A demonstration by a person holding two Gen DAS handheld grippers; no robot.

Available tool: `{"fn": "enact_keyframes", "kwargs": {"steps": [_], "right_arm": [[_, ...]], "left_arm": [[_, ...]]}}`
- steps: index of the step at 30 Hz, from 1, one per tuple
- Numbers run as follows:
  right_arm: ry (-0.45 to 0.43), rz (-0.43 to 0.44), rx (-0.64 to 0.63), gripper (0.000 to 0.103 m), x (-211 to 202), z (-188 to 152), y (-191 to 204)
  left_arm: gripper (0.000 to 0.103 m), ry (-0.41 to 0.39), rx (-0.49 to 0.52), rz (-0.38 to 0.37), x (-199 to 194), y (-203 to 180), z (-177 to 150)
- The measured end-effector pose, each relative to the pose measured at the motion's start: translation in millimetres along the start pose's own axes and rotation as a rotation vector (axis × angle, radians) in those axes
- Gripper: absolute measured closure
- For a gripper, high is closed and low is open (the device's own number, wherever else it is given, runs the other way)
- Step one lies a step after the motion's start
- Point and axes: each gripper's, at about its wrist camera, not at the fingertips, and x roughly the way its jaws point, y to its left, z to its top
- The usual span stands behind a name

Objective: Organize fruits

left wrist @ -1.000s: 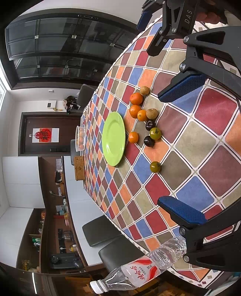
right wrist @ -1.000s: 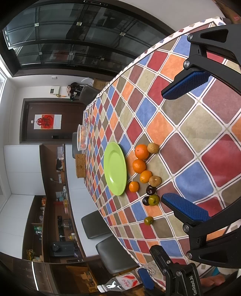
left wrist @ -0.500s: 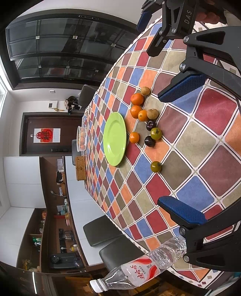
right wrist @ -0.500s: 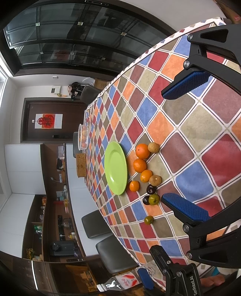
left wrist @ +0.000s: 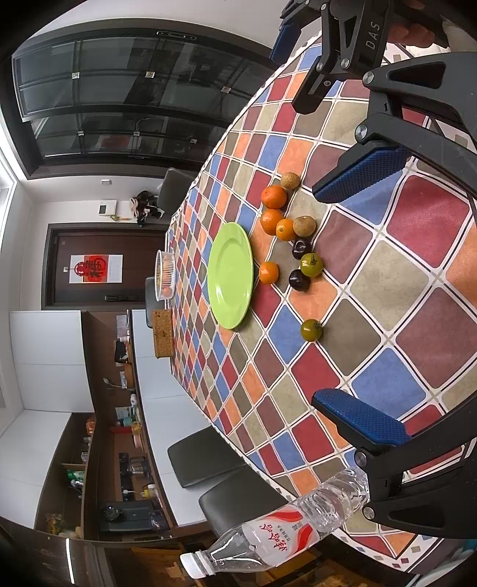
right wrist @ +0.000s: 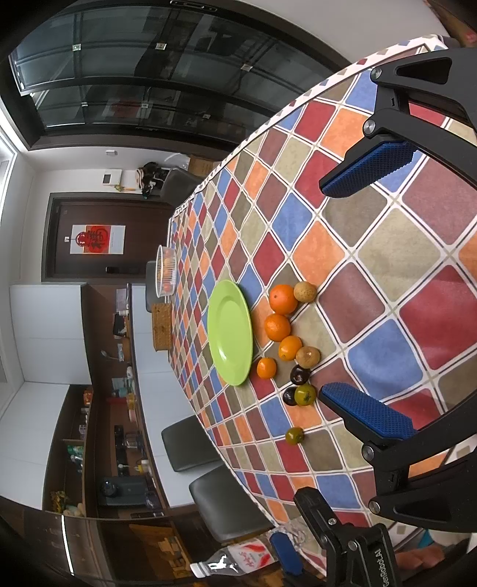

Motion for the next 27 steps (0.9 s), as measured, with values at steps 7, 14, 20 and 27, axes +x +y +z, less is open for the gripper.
{"fn": "enact_keyframes", "kwargs": {"steps": [7,14,20,27], "right_arm": [[0.001,0.0,0.0,0.001,0.2,-0.7,0.0],[0.012,0.003,-0.002,0.001,2.8,-2.5,0.3],[0.038,0.012,-0.005,0.001,12.6,-5.5,0.2],[0.073,0.016,-0.018,0.001,27.5,-7.2,-0.1]], "left_arm": [[0.0,0.0,0.0,0.001,-0.1,-0.1,-0.2],[0.0,0.006,0.002,0.0,1.3,-0.3,-1.2],[0.0,0.032,0.008,-0.01,13.4,-0.7,-3.8],[0.004,0.064,0.022,-0.026,32.3,-3.0,-7.0]]}}
